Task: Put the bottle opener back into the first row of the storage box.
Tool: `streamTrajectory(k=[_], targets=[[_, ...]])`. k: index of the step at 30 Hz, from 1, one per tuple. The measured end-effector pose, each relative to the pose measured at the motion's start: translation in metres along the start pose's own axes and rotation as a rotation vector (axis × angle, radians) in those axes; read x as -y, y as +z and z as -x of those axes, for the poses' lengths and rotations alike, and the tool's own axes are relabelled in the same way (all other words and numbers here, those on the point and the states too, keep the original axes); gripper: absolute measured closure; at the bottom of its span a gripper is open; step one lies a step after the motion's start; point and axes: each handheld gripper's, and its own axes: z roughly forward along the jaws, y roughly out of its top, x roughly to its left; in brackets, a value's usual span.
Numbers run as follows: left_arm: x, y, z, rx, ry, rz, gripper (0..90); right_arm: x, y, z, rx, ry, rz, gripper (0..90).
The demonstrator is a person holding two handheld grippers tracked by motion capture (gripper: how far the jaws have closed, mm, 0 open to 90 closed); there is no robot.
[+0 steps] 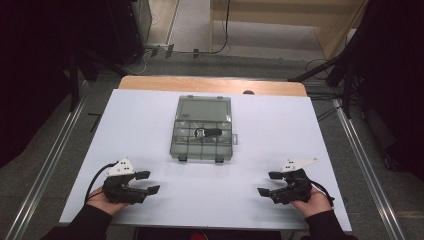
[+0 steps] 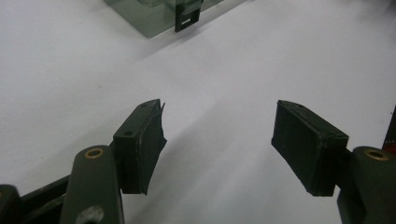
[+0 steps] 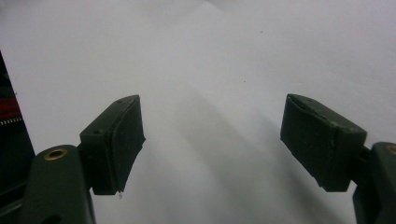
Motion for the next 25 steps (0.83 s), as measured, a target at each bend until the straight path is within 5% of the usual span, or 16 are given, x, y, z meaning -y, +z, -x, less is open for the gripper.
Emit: streamTrajectory(k=[25], targets=[[0.0001, -0.0002, -0.0003, -0.009, -0.002, 0.0, 33.4, 0.0, 0.0031, -0.0002, 0.004, -0.005, -0.016, 22.2]])
